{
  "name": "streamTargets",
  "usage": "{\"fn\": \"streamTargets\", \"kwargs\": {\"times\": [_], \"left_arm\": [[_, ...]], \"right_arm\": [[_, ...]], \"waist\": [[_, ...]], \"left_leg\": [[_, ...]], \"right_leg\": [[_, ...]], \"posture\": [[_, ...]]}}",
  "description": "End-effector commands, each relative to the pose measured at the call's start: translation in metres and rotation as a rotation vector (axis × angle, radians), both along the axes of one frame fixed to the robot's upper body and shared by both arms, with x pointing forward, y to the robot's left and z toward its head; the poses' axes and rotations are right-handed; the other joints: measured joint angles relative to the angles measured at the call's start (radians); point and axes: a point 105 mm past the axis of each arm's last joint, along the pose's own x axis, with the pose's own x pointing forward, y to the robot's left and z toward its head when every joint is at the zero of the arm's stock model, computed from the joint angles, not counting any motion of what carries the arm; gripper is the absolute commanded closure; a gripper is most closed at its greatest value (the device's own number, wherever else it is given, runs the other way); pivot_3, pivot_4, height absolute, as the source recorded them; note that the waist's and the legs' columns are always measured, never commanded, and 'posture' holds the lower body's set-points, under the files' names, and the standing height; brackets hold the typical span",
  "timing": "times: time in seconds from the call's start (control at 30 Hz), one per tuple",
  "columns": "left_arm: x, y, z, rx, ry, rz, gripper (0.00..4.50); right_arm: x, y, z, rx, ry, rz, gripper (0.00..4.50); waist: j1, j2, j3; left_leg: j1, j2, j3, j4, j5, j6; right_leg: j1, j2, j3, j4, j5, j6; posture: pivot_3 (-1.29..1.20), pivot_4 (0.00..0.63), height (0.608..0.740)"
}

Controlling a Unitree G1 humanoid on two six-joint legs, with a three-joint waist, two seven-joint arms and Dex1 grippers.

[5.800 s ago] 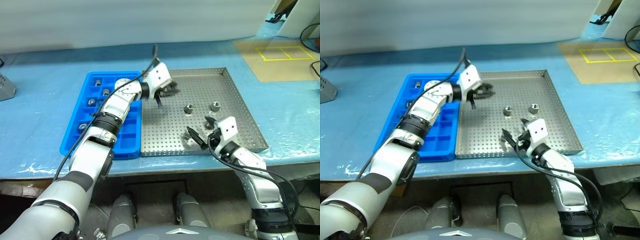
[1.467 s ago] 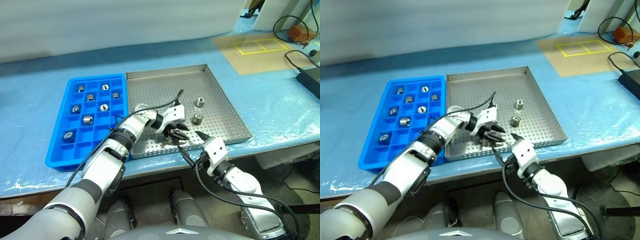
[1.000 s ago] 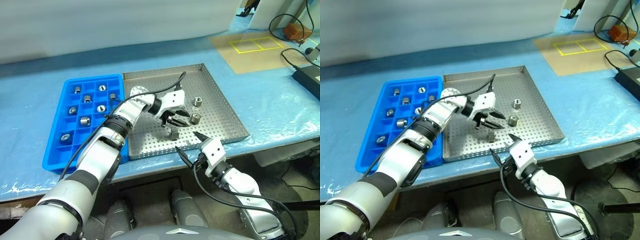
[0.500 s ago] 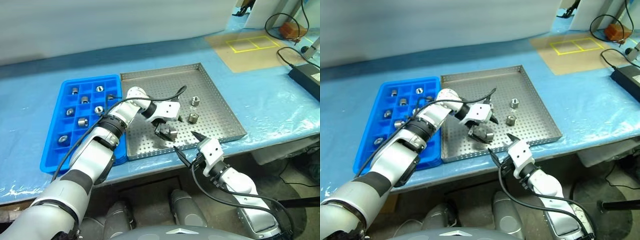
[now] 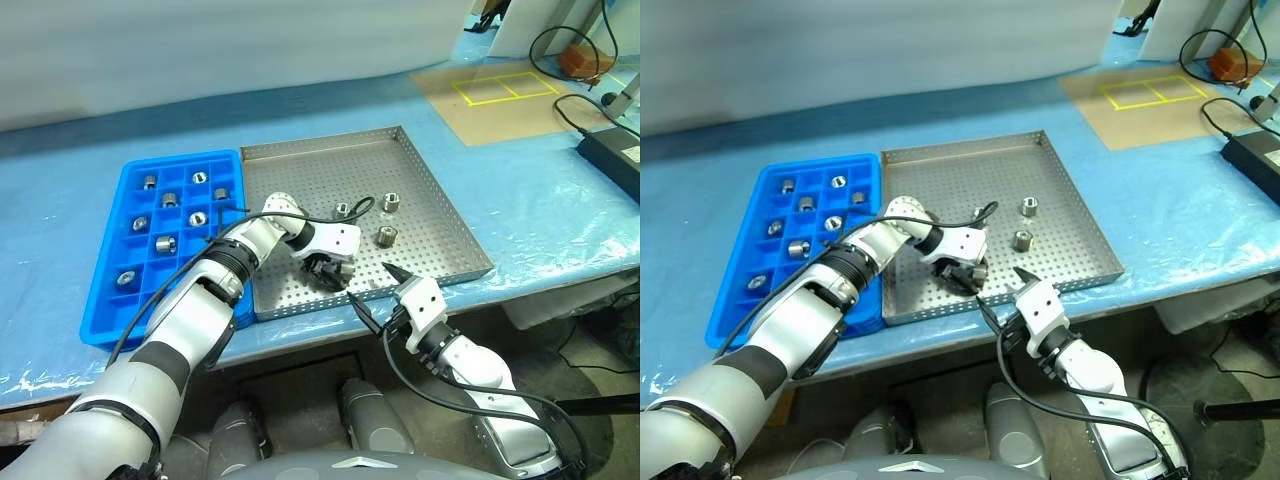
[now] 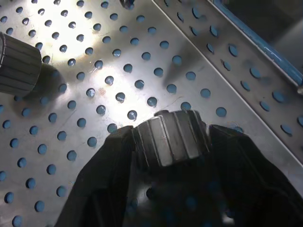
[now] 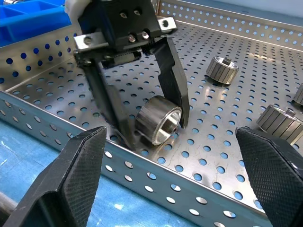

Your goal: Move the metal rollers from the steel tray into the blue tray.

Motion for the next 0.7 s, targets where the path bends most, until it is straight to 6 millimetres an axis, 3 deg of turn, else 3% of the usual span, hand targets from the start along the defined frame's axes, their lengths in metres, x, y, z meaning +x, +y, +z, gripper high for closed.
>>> {"fn": "streamTargets", "kwargs": {"times": [0.03, 0.17, 0.37, 0.47, 0.7], "left_arm": [[-0.001, -0.004, 0.008, -0.071, 0.013, 0.003, 2.72], [-0.001, -0.008, 0.013, -0.138, 0.028, 0.030, 2.72], [0.034, -0.013, 0.064, -0.533, -0.023, 0.361, 2.72], [0.048, -0.001, 0.081, -0.687, -0.060, 0.553, 2.72], [0.023, 0.050, 0.093, -0.905, -0.093, 0.797, 2.72]], "right_arm": [[-0.008, -0.010, -0.035, -0.067, 0.140, -0.031, 0.00], [-0.008, -0.010, -0.035, -0.066, 0.142, -0.028, 0.00], [-0.006, 0.008, -0.024, -0.033, 0.111, 0.086, 0.00], [-0.007, 0.023, -0.020, -0.008, 0.113, 0.170, 0.00], [0.008, 0.042, -0.001, 0.048, 0.065, 0.292, 0.00]], "waist": [[0.000, 0.000, 0.000], [0.001, 0.000, 0.000], [0.003, 0.000, 0.000], [0.007, 0.000, 0.000], [0.063, -0.001, 0.001]], "left_leg": [[0.000, 0.000, 0.000, 0.000, 0.000, 0.000], [0.000, 0.000, 0.000, 0.000, 0.000, 0.000], [-0.001, 0.000, -0.001, 0.001, 0.000, 0.000], [-0.002, 0.000, -0.003, 0.001, 0.000, 0.000], [-0.005, 0.002, -0.008, -0.002, 0.001, 0.000]], "right_leg": [[0.000, 0.000, 0.000, 0.000, 0.000, 0.000], [0.000, 0.000, 0.000, 0.000, 0.000, 0.000], [0.000, -0.001, -0.002, 0.000, 0.000, 0.000], [0.000, 0.000, -0.003, 0.000, 0.000, 0.000], [-0.002, 0.002, -0.008, 0.000, -0.001, -0.003]], "posture": [[-0.58, 0.150, 0.740], [-0.56, 0.150, 0.740], [-0.46, 0.150, 0.740], [-0.36, 0.150, 0.740], [-0.12, 0.150, 0.740]]}}
